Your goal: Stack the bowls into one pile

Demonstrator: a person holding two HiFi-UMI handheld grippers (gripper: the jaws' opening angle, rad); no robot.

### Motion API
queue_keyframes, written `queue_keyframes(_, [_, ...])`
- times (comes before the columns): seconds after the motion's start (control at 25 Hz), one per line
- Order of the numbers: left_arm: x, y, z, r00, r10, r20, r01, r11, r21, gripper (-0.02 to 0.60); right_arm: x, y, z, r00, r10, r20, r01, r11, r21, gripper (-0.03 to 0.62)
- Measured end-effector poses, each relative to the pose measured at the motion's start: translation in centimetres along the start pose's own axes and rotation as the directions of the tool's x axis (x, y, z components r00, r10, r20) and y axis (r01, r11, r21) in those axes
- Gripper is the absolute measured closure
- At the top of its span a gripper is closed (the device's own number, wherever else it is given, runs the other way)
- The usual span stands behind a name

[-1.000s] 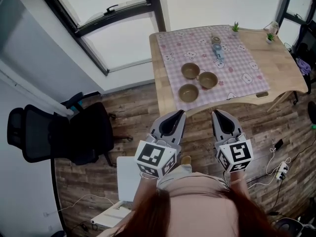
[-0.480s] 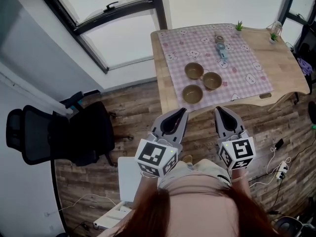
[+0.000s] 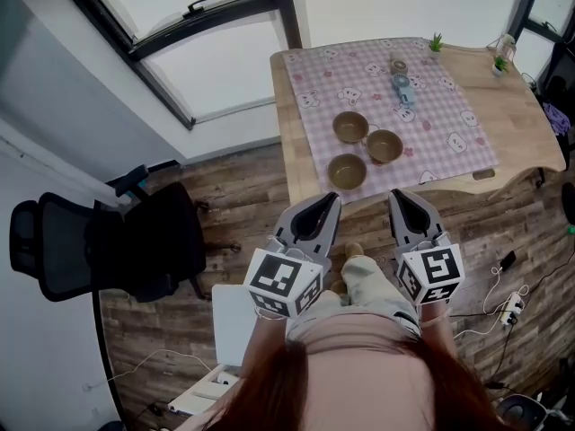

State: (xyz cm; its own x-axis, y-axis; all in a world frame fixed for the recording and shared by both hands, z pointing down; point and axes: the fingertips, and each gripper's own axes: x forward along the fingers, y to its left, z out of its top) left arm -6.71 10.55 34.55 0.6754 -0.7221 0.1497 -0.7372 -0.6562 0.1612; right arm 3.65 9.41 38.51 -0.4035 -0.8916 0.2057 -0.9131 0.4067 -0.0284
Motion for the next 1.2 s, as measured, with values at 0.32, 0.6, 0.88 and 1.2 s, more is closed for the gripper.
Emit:
queue_keyframes(0.32, [3.7, 1.4, 1.0, 1.000, 0.020, -0.002, -0.020, 1.000, 0.010, 0.569, 3.2, -2.2, 0.4, 0.999, 0.042, -0.011, -0.042, 0.999, -0.005, 0.594])
queue_keyframes(0.6, [6.7, 2.6, 1.5, 0.999, 0.041, -0.006, -0.041, 0.999, 0.011, 0.569, 6.0, -3.9, -0.2, 0.995, 0.084, -0.045, -0.085, 0.996, -0.009, 0.594])
queue_keyframes(0.88, [8.8, 3.4, 1.7, 0.998, 0.058, -0.019, -0.058, 0.998, 0.007, 0.569, 8.4, -4.4, -1.5, 0.985, 0.142, -0.096, -0.144, 0.989, -0.012, 0.594])
queue_keyframes(1.2, [10.6, 4.3, 1.7, 0.997, 0.078, -0.023, -0.078, 0.997, 0.007, 0.569, 10.8, -4.9, -3.7, 0.965, 0.199, -0.168, -0.209, 0.977, -0.041, 0.588])
